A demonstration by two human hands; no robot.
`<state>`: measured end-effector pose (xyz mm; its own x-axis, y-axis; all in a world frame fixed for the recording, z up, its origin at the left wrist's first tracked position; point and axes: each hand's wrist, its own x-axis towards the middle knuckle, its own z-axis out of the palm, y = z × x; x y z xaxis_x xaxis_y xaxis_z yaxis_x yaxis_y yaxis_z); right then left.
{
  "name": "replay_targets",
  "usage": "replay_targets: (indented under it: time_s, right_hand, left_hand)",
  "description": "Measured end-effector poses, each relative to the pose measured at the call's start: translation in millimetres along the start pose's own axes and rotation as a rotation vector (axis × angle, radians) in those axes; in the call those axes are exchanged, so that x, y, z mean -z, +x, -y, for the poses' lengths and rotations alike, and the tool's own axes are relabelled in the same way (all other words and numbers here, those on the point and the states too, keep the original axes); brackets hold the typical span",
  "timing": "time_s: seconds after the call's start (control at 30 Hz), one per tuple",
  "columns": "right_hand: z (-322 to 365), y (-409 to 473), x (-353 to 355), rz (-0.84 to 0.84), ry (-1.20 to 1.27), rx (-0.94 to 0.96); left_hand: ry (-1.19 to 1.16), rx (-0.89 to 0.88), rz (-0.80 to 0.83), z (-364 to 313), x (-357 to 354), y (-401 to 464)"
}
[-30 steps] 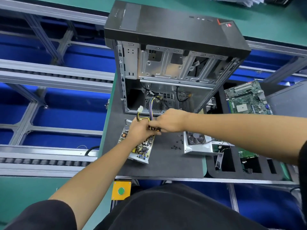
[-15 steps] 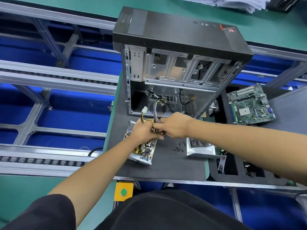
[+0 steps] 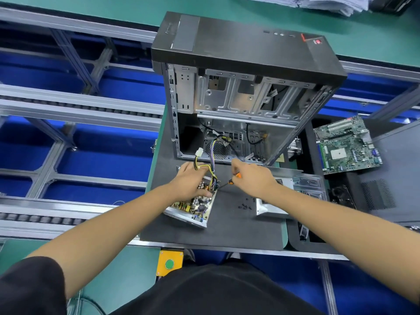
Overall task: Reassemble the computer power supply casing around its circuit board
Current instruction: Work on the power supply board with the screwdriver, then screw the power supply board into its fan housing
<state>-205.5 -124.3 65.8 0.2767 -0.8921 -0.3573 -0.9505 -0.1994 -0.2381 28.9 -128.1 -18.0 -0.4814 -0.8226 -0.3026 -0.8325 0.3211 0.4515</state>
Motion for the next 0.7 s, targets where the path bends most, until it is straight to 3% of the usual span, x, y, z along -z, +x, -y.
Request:
replay_targets:
  time_s: [0.17,0.3,0.37,0.5,0.7]
  right_hand:
    - [-18.6,-24.7,3.8,-0.109,0.221,-0.177]
    - [-35.0,-50.8,-7.9,-0.217,0.822,-0.227]
    - [-38.7,-61.4,-17.1,-0.275,1.051,-0.244]
    - [-44.9,-71.1,-34.5,-0.336,1.148,-0.271]
    - [-45.6,-68.2,-32.4,-0.425,1.224,-0.273]
  left_hand:
    - [-0.095,-0.092,-0.190,17.1,-16.0,-64.9]
    - [0.318,-0.355,-0.084,27.0,-27.7,-113.1]
    - [0.408,-0.407,-0.075,22.0,-23.3,-115.4]
    - [0.308,-0.335,-0.080,1.0,-15.3,-110.1]
    - [0.020,-0.060,-0.166,-35.8,12.9,-89.3]
